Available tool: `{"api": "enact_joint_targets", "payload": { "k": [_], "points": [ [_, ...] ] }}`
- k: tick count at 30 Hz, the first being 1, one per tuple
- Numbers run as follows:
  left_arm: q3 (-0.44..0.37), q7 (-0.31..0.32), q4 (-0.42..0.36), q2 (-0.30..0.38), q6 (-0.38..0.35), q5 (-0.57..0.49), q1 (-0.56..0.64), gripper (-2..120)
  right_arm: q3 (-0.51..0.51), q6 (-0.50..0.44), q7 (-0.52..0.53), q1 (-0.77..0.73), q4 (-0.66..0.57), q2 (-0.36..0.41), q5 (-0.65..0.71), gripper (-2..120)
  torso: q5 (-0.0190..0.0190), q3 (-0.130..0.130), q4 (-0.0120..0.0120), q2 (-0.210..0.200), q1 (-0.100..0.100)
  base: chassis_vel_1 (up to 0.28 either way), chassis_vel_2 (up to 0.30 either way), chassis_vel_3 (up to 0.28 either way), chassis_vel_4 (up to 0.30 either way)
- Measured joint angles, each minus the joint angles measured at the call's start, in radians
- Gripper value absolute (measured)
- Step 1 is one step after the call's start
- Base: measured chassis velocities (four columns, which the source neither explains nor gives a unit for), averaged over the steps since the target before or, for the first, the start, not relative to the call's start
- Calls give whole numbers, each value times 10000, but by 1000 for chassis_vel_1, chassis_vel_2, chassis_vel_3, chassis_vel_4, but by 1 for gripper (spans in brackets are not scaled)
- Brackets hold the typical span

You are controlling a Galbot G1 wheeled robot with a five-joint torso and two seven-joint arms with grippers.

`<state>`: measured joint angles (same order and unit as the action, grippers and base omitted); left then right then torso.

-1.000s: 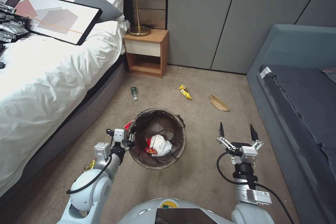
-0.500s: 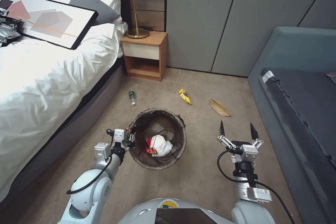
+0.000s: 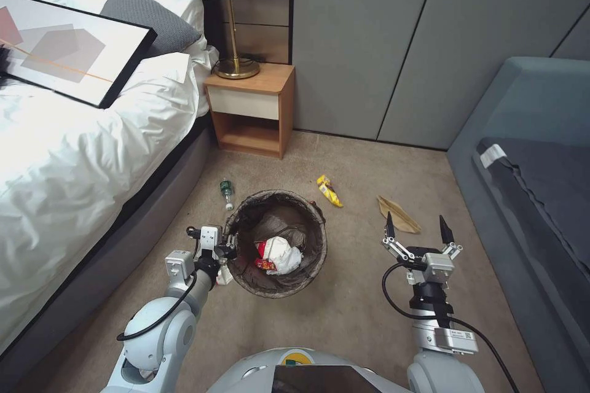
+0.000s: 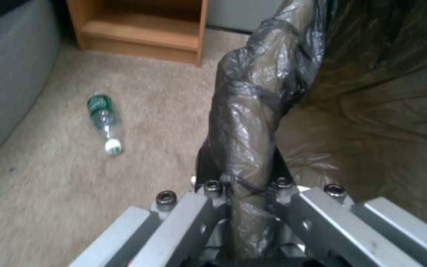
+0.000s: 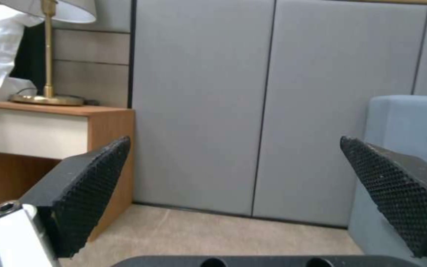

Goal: Pick up the trash bin, then pick up the garbage from the floor and place it into the trash bin.

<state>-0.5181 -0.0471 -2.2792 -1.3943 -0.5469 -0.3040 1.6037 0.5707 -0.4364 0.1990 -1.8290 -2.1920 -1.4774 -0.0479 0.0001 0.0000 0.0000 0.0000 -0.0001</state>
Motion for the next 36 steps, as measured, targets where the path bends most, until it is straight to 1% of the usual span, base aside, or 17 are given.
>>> {"api": "enact_joint_targets", "payload": {
  "k": [15, 20, 26, 30, 34, 36],
  "points": [
    [-18, 1, 3, -17, 27, 7, 23, 0, 35, -83, -142, 69, 43, 11, 83, 100, -1, 0, 1, 0, 1, -238, 239, 242, -241],
    [-16, -1, 1, -6, 34, 2, 27, 0, 74, -311, -206, 131, 122, 7, -40, 100, -3, 0, -1, 0, 0, -209, 220, 212, -215],
    [-22, 1, -15, 0, 34, -4, 29, 0, 56, -354, -283, 168, 120, 19, -116, 100, 0, 1, 0, 0, 2, -187, 188, 187, -178],
    [-21, 0, -18, -2, 34, -5, 29, 0, 50, -500, -269, 264, 195, 20, -311, 100, -1, 3, 0, -1, 3, -140, 90, 102, -114],
    [-21, 0, -29, 6, 32, -8, 25, 0, 140, -521, -221, 411, 209, 51, -492, 100, -1, 1, 0, 0, 2, -11, 19, 5, -9],
    [-25, 2, -34, 16, 25, -14, 24, 0, 323, -386, -146, 614, 214, 151, -560, 100, 0, -1, 1, 0, 1, 21, -21, -59, 29]
  ]
}}
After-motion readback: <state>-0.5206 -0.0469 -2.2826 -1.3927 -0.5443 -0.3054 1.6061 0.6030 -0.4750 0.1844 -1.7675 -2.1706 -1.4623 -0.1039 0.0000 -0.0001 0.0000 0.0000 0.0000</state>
